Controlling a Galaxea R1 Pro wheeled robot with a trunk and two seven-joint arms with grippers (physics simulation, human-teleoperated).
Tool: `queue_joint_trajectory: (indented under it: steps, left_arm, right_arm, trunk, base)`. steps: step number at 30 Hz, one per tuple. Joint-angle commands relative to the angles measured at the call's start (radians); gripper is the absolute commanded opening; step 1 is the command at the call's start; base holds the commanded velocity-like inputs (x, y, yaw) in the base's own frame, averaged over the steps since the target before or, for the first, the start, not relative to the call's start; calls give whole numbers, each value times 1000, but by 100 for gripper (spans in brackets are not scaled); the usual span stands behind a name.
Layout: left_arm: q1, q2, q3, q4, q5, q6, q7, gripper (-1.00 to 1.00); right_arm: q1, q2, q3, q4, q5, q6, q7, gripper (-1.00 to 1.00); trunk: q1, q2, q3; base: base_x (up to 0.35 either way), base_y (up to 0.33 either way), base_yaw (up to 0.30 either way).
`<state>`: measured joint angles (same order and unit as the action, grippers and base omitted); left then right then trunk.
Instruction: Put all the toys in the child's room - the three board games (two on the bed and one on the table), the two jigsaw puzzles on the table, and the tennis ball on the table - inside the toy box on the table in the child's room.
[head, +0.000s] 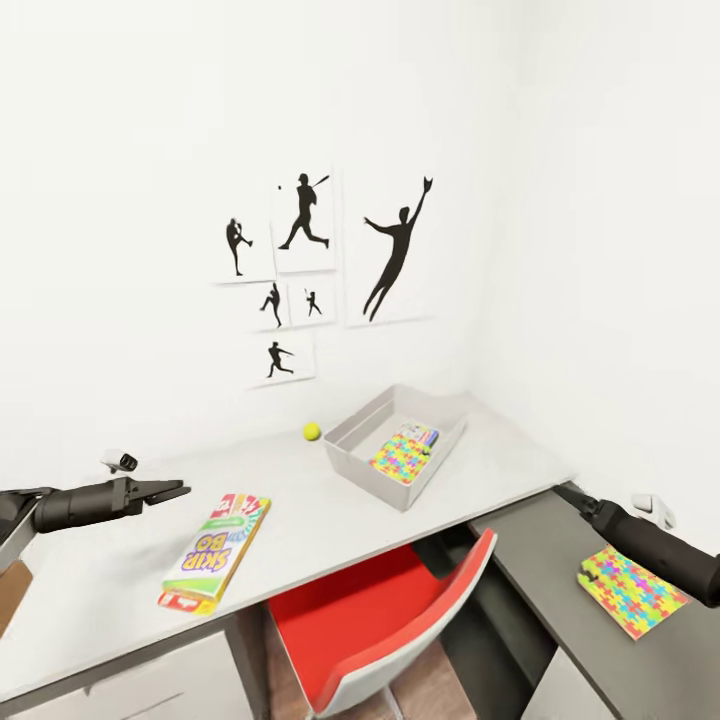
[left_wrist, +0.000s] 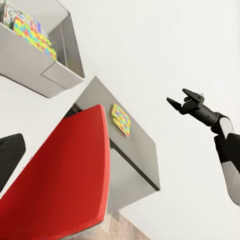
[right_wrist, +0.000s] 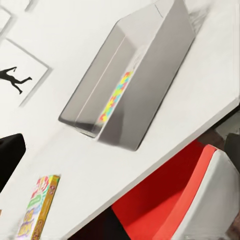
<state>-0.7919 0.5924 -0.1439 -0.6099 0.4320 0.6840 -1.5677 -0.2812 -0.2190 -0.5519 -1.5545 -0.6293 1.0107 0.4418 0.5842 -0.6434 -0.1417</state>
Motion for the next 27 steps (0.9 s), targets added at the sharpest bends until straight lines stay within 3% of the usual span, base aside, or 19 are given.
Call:
queue_joint_trajectory:
  steps: [1,10,27]
  left_arm:
    - [-1,1,-6,1,5,10,-3,100]
    - [-2,1,-6,1,5,9,-3,100]
    - [-1,0,-6,1,5,-11,-3,100]
  right_arm:
    - [-1,0,-2,-1,8,5,9,100]
    - [-1,0,-2,-1,8,5,9,100]
    - [-1,-6,-2,-4,9,6,9,100]
  trunk:
    - [0,-2,-1]
    - [0,-2,6]
    - [0,-2,8]
  base:
    - [-238,164,231]
    - [-160,108,261]
    - [-8,5,281]
